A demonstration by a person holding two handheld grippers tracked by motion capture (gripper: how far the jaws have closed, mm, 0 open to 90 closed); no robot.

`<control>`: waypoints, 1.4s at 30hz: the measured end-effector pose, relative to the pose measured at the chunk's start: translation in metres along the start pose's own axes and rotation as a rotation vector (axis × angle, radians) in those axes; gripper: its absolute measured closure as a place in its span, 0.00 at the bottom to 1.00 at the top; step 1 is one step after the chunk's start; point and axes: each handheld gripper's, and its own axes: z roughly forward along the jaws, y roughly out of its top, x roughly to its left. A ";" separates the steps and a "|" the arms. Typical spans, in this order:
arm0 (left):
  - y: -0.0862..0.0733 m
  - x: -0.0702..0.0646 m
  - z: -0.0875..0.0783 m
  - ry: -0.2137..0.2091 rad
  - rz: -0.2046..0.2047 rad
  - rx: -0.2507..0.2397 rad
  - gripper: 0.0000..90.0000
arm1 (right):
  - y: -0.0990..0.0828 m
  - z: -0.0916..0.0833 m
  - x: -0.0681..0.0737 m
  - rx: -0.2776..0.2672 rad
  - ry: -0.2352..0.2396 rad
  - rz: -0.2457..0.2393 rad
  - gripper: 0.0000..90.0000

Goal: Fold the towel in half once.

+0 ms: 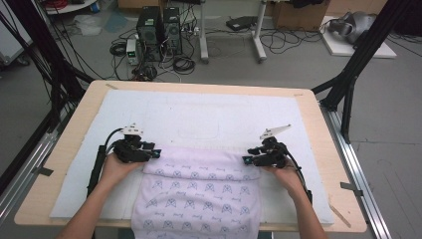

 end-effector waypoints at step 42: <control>-0.027 -0.053 -0.083 -0.024 0.100 -0.198 0.66 | -0.025 -0.073 0.071 -0.202 -0.056 -0.206 0.66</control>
